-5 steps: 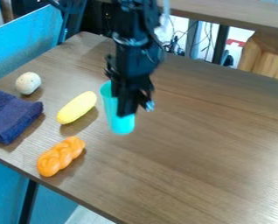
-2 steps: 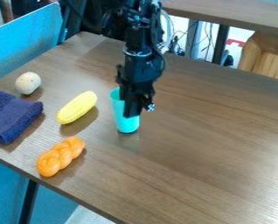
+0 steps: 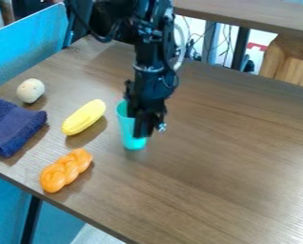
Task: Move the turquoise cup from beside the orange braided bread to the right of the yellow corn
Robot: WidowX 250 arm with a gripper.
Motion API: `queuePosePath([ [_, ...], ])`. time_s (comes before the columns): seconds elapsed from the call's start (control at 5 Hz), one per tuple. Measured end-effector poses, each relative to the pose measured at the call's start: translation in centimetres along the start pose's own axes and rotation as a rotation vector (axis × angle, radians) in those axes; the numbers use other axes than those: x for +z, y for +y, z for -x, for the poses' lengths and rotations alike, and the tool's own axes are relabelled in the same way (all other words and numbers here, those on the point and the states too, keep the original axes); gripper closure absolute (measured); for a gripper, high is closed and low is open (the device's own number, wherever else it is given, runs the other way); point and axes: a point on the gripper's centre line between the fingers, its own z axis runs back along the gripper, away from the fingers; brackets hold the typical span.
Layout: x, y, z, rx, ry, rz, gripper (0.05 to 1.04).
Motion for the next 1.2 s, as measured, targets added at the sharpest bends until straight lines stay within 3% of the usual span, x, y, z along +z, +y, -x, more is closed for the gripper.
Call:
queuePosePath([
  [0.2, 0.5, -0.8, 0.9, 0.002, -0.019, 0.018, 0.423],
  [0.4, 1.8, -0.7, 1.1, 0.023, -0.055, -0.003, 0.133],
  [0.6, 2.8, -0.4, 1.6, 0.034, -0.078, -0.016, 0.077],
  [0.8, 3.9, -0.3, 2.7, 0.068, -0.091, -0.03, 0.081],
  [1.0, 4.5, 0.3, 6.0, 0.148, -0.105, -0.029, 0.082],
  [1.2, 4.1, 0.9, 9.8, 0.204, -0.143, 0.008, 0.082],
])
